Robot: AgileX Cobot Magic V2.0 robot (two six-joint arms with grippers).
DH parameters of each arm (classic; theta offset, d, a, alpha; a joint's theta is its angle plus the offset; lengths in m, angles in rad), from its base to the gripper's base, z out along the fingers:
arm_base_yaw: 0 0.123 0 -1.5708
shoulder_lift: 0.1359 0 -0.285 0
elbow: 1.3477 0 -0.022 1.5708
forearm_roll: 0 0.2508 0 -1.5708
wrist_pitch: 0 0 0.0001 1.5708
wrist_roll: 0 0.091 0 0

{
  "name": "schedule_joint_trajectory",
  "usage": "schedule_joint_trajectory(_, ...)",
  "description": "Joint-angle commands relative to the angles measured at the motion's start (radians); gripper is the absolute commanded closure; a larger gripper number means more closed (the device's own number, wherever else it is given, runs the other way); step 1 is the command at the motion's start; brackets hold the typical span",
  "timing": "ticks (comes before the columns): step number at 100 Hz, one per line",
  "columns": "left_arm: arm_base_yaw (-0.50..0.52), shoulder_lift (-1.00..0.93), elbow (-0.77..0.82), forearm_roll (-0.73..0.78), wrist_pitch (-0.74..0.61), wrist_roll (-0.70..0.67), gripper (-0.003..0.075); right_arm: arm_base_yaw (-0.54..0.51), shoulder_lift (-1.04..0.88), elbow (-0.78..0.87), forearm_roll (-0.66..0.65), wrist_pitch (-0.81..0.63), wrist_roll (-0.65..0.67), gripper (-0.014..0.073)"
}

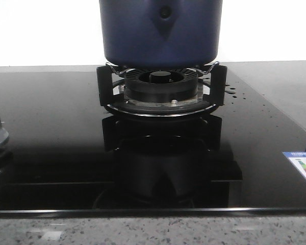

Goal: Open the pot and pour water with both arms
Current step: 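Set the cup back upright on the counter with the right gripper, then open the right gripper and withdraw it from the cup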

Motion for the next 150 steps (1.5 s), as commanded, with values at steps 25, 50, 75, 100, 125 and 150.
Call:
schedule_joint_trajectory(25,-0.014,0.037,-0.046,-0.152,0.014,0.033,0.0447,0.020,-0.136,-0.027,0.006,0.098,-0.002,0.0659)
schedule_joint_trajectory(50,-0.064,0.054,-0.105,-0.140,-0.025,0.033,0.0447,0.020,-0.137,-0.027,0.011,0.184,-0.002,0.0659)
schedule_joint_trajectory(75,-0.100,0.087,-0.126,-0.105,-0.078,0.032,0.0447,0.020,-0.137,-0.027,0.026,0.184,-0.002,0.0659)
schedule_joint_trajectory(100,-0.098,0.105,-0.126,-0.096,-0.080,0.022,0.0447,0.020,-0.137,-0.027,0.034,0.194,-0.002,0.0659)
schedule_joint_trajectory(125,-0.098,0.105,-0.126,-0.014,-0.106,-0.039,0.0447,0.020,-0.137,-0.027,0.056,0.207,-0.002,0.0659)
schedule_joint_trajectory(150,-0.098,0.107,-0.126,-0.012,-0.159,-0.043,0.0447,0.020,-0.137,-0.027,0.097,0.211,-0.002,0.0659)
